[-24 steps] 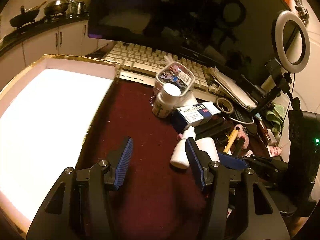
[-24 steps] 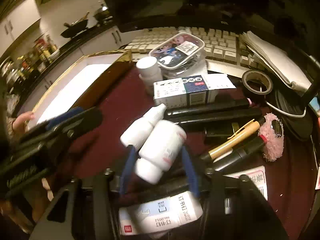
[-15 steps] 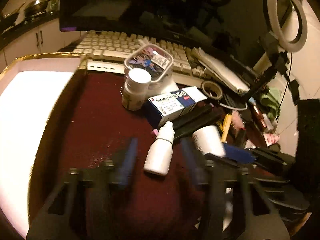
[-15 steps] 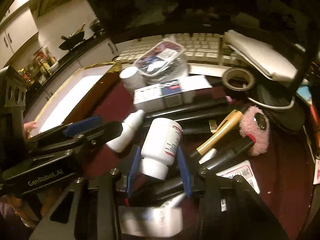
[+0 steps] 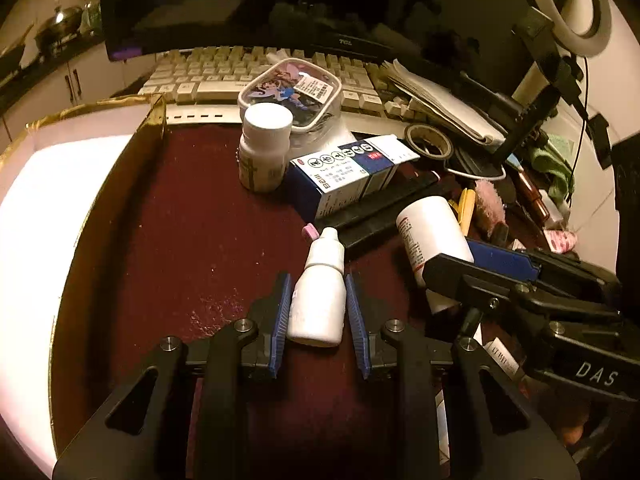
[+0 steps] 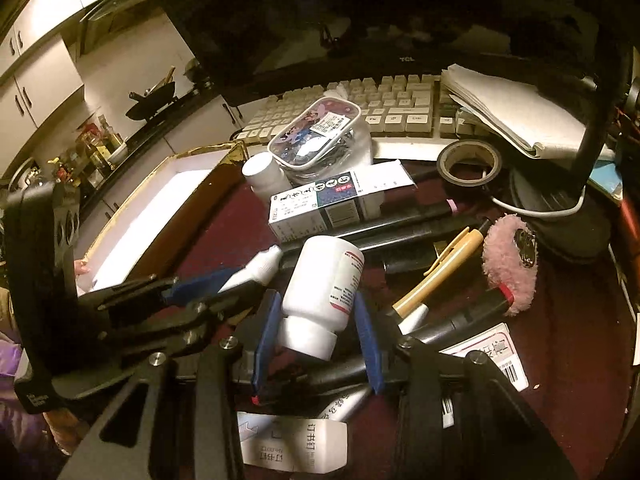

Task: Organize objects
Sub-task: 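Carry the white dropper bottle in left tool while right tool carries pill bottle to tray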

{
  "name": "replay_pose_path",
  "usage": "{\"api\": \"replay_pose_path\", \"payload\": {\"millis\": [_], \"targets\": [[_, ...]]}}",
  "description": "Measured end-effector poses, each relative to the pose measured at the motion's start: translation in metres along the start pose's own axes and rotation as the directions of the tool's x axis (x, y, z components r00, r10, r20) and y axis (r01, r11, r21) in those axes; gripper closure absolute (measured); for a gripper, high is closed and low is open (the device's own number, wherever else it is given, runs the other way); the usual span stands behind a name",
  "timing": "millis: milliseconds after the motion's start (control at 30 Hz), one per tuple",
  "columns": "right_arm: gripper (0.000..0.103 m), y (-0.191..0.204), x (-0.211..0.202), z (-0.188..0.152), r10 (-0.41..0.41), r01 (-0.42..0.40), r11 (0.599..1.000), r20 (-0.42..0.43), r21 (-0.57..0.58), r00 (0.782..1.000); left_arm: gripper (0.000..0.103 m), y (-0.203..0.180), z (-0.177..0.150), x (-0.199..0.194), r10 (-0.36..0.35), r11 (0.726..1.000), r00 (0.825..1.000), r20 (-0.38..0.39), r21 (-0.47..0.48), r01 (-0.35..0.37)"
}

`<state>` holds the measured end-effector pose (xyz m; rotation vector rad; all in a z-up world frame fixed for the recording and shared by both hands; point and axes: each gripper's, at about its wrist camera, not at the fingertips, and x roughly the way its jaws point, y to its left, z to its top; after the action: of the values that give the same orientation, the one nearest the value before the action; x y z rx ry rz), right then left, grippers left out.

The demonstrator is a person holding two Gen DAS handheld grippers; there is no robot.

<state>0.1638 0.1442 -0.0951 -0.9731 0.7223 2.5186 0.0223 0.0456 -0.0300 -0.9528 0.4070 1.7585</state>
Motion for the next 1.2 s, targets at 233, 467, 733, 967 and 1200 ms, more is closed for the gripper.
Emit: {"api": "replay_pose_path", "payload": {"millis": [233, 467, 733, 967, 1200], "targets": [[0.065, 0.009, -0.011, -0.001, 0.015, -0.015, 1.000, 0.031, -0.002, 0.999, 0.076, 0.010, -0.006, -0.034, -0.067, 0.995, 0.990, 0.120, -0.071, 0.076], [0.065, 0.037, -0.017, 0.010, 0.157, -0.154, 0.988, 0.082, -0.032, 0.984, 0.076, 0.055, -0.017, -0.097, 0.017, 0.976, 0.965, 0.263, -0.214, 0.041], [0.065, 0.117, 0.020, 0.020, 0.284, -0.280, 0.946, -0.004, -0.165, 0.959, 0.076, 0.140, -0.041, -0.119, 0.234, 0.898, 0.946, 0.224, -0.422, -0.123], [0.065, 0.180, 0.070, 0.024, 0.317, -0.342, 0.905, -0.136, -0.253, 0.939, 0.076, 0.177, -0.052, -0.114, 0.251, 0.852, 0.957, 0.147, -0.502, -0.147], [0.065, 0.209, 0.097, 0.016, 0.161, -0.209, 0.885, -0.148, -0.417, 0.976, 0.076, 0.183, -0.047, -0.101, 0.257, 0.832, 0.964, 0.060, -0.522, -0.189]]}}
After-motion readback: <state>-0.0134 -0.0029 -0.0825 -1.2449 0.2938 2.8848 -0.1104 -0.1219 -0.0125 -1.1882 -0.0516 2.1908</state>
